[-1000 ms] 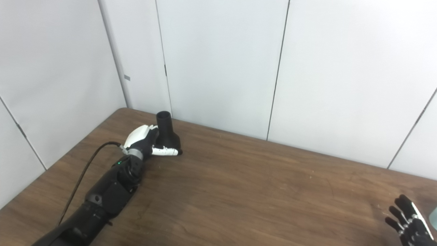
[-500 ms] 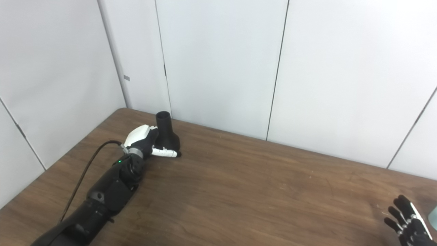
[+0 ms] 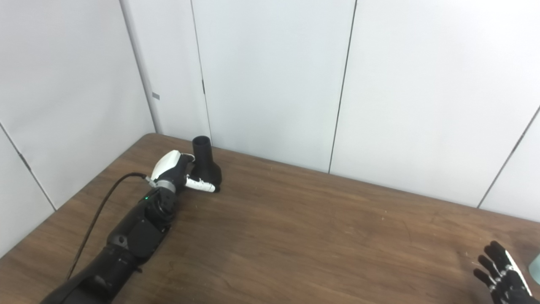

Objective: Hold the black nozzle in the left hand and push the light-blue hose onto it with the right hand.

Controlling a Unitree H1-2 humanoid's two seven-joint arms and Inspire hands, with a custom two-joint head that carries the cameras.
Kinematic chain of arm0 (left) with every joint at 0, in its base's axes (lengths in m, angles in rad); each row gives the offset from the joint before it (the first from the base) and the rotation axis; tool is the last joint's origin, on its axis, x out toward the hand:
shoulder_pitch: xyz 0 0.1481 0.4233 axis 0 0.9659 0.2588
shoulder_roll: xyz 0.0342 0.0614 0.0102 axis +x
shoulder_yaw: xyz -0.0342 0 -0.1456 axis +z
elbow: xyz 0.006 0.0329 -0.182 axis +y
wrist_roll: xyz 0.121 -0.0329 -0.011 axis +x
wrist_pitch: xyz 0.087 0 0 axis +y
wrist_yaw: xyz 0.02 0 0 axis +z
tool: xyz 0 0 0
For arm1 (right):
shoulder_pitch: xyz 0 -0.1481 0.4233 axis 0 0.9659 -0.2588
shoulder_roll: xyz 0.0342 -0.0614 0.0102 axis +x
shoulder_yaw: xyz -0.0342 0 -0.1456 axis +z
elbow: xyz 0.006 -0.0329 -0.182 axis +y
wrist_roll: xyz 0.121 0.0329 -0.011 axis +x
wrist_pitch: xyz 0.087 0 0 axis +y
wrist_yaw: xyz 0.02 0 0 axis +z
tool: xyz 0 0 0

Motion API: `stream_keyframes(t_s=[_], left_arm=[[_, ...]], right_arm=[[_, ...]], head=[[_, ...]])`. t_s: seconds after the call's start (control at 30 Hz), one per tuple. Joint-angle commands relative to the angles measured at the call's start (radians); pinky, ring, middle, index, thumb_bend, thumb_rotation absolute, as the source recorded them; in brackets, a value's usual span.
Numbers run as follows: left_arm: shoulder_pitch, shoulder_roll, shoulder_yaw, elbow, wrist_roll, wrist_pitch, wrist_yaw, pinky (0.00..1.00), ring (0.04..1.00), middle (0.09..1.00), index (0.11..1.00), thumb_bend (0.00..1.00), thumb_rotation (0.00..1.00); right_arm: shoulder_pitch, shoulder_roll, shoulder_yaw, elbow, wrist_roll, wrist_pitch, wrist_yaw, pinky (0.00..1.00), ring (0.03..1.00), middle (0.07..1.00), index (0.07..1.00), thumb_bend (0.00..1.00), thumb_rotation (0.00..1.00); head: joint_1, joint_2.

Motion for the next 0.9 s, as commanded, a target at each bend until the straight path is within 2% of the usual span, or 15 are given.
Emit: stream_keyframes(t_s=[0.0,0.2,0.43,0.67,0.87], left_arm=[[0.0,0.008,0.004,-0.012,0.002,-0.02,0.02,1.0,0.92,0.835,0.485,0.52,0.06],[0.011,0.024,-0.021,-0.01,0.024,-0.052,0.029,1.0,0.922,0.84,0.486,0.52,0.05],[0.021,0.034,-0.052,-0.035,0.048,-0.037,0.021,1.0,0.942,0.858,0.486,0.52,0.06],[0.037,0.037,-0.068,-0.052,0.069,-0.049,0.024,1.0,0.945,0.856,0.486,0.52,0.06],[0.067,0.035,-0.079,-0.124,0.072,-0.047,0.002,1.0,0.946,0.854,0.485,0.52,0.06]], right_arm=[[0.017,0.013,0.006,0.002,0.02,-0.011,-0.001,0.86,0.929,0.944,0.949,0.64,0.98],[0.019,0.012,0.007,0.004,0.017,-0.012,-0.001,0.85,0.926,0.942,0.948,0.64,0.99],[0.022,0.014,0.012,-0.003,0.008,-0.009,-0.005,0.85,0.921,0.941,0.946,0.63,0.99],[0.028,0.013,0.017,-0.02,-0.004,0.001,-0.013,0.85,0.916,0.94,0.943,0.64,0.99],[0.039,0.019,0.032,-0.065,-0.038,0.023,-0.035,0.86,0.918,0.933,0.939,0.64,0.99]], head=[[0.002,0.001],[0.003,0.007],[0.002,0.012],[-0.016,0.021],[-0.038,0.031]])
